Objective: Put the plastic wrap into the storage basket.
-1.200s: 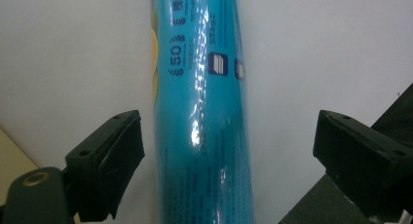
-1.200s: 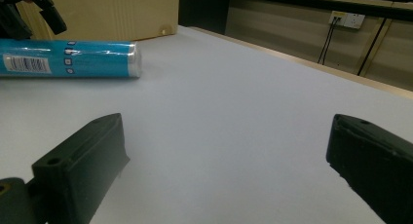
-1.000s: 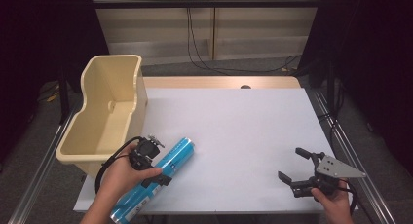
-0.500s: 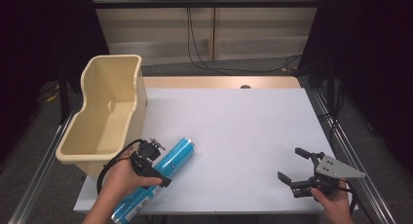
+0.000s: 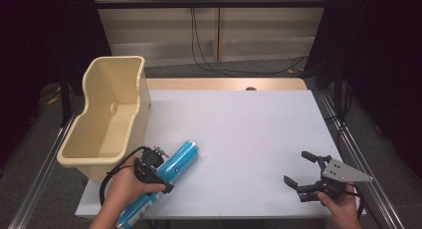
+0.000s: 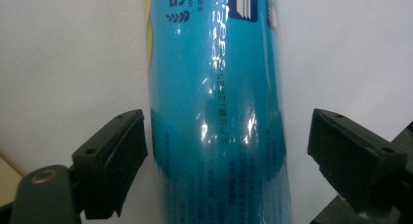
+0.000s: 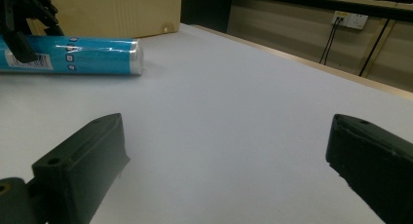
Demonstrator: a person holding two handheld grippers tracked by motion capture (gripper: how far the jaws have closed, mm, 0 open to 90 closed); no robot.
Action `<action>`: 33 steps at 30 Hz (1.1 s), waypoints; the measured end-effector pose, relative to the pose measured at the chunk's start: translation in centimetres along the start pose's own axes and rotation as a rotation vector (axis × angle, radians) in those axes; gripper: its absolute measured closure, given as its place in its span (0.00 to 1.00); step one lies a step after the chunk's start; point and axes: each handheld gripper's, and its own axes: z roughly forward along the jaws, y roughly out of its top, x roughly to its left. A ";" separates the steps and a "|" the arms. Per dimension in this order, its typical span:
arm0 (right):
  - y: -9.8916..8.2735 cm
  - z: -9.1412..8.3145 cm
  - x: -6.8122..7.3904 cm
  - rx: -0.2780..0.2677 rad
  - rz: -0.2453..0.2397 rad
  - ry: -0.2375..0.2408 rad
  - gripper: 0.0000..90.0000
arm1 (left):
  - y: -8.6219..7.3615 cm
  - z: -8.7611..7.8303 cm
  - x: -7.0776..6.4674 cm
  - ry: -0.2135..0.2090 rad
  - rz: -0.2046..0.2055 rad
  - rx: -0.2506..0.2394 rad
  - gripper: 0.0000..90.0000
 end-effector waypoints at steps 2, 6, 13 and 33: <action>0.0 0.0 0.0 0.002 0.001 0.002 0.01 | 0.0 0.2 0.0 -0.007 -0.002 0.004 0.18; 0.0 0.0 0.0 0.004 0.003 0.003 0.01 | -0.1 0.5 0.0 -0.004 0.011 0.016 0.21; 0.0 0.0 0.0 0.005 0.000 0.002 0.01 | -0.2 1.1 0.2 0.011 0.039 0.021 0.31; -0.1 0.2 0.0 0.016 -0.004 0.007 0.01 | 0.5 1.1 -0.5 0.006 -0.116 0.018 0.36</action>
